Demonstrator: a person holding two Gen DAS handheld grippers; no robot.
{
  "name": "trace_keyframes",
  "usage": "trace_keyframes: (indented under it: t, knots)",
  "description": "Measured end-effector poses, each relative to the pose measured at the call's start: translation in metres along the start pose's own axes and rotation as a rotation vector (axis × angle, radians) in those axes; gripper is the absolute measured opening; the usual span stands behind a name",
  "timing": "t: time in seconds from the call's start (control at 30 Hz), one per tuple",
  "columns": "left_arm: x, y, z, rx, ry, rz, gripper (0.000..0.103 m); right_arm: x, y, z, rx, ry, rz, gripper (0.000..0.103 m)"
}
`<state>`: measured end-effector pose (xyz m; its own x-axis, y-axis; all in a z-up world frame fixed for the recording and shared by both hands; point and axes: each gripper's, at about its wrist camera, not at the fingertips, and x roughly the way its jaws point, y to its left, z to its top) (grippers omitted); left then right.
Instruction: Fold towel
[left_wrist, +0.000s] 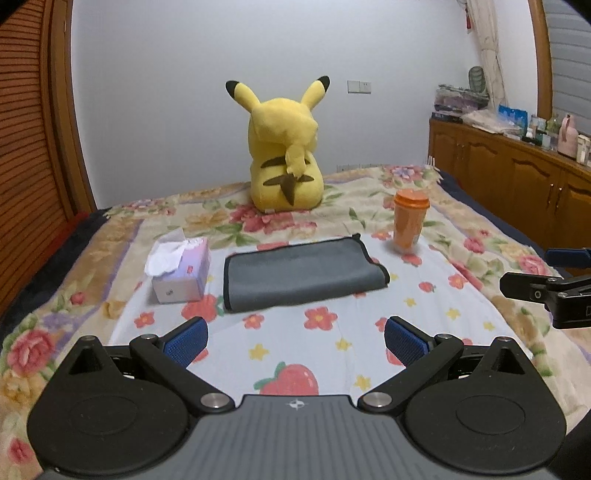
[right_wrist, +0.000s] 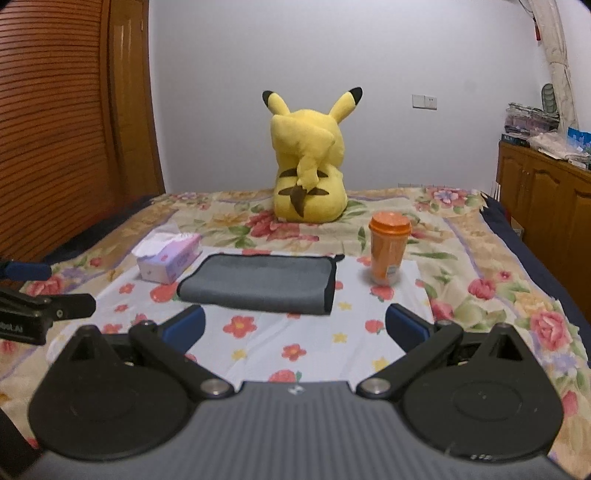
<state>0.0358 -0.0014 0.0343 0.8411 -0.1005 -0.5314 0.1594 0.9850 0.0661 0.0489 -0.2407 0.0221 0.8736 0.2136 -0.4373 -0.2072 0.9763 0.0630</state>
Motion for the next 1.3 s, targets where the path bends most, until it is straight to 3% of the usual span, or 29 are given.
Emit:
trace_keyframes:
  t: [0.57,0.93,1.3]
  knots:
    - [0.016,-0.002,-0.037,-0.051,0.068,-0.016,0.103,0.012,0.003,-0.040,0.022,0.066,0.000,0.103]
    - [0.030,-0.007,-0.049,-0.049,0.090,-0.015,0.103,0.020,0.012,-0.056,-0.036,0.068,0.010,0.103]
    - [0.024,-0.002,-0.050,-0.059,0.038,0.007,0.103,0.024,0.013,-0.059,-0.045,0.075,-0.008,0.103]
